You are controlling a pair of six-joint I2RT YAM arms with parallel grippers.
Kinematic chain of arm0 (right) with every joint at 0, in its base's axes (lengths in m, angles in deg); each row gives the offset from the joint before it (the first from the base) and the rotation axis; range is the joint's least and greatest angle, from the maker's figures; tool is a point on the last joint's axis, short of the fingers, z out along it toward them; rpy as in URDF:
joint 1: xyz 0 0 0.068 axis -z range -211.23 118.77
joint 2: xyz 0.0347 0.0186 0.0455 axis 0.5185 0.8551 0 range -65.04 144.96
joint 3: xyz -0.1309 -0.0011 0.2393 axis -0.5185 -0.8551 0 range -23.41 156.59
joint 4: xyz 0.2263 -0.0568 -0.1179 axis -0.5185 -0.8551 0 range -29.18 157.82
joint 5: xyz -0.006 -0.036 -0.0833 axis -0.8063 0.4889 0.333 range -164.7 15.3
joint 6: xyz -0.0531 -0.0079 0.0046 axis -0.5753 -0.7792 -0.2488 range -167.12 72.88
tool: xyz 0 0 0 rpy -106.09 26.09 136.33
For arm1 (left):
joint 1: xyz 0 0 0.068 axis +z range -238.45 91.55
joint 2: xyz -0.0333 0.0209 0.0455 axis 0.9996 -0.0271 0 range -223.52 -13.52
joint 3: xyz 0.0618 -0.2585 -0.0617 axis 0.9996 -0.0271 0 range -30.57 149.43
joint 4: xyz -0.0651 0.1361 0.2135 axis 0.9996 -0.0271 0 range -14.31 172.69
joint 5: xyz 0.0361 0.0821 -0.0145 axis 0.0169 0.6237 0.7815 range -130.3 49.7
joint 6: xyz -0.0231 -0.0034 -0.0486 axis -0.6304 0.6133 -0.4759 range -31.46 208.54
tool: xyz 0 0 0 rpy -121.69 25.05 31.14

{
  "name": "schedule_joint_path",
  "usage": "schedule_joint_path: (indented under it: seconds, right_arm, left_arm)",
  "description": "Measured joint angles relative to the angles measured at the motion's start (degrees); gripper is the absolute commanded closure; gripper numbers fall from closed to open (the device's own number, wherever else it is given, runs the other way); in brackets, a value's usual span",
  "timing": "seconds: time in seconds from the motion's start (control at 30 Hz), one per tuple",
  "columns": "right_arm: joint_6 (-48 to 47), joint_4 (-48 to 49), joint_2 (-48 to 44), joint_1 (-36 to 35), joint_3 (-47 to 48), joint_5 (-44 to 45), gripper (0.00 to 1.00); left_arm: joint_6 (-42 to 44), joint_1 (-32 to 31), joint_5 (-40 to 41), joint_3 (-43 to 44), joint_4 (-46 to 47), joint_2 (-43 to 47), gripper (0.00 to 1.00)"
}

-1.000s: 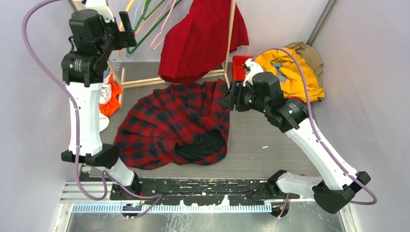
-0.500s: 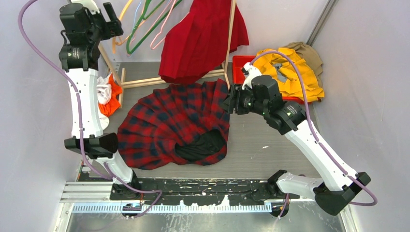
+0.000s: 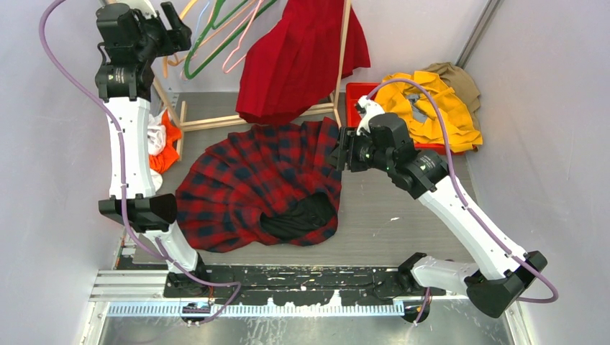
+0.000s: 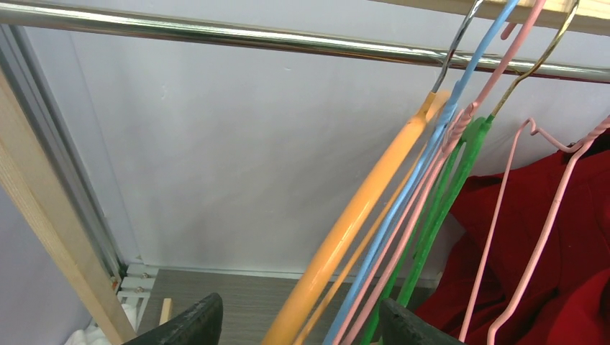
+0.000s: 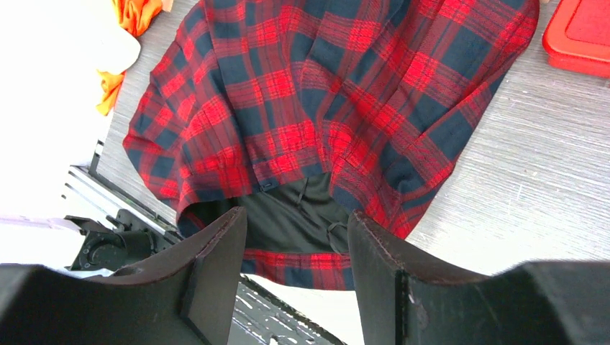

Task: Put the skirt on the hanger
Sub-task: Pick up the hanger from the clothesline.

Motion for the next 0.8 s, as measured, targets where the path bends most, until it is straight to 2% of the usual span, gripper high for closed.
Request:
schedule_joint_path:
  seconds: [0.1, 0.27, 0.33, 0.47, 0.8]
  right_arm:
    - [0.0, 0.1, 0.0, 0.0, -0.2, 0.0, 0.41]
    - [0.0, 0.1, 0.0, 0.0, -1.1, 0.0, 0.4]
    - [0.0, 0.1, 0.0, 0.0, -1.3, 0.0, 0.4]
    - [-0.1, 0.1, 0.0, 0.0, -1.6, 0.0, 0.4]
    - [-0.3, 0.9, 0.0, 0.0, -2.2, -0.2, 0.41]
  left_arm:
    - [-0.2, 0.0, -0.1, 0.0, 0.0, 0.0, 0.34]
    - [-0.2, 0.0, -0.6, 0.1, 0.0, 0.0, 0.35]
    - [-0.3, 0.0, -0.8, 0.1, 0.0, 0.0, 0.33]
    - [-0.4, 0.0, -1.0, -0.3, 0.3, 0.2, 0.18]
    - [-1.0, 0.0, -4.6, -12.2, 2.9, 9.6, 0.2]
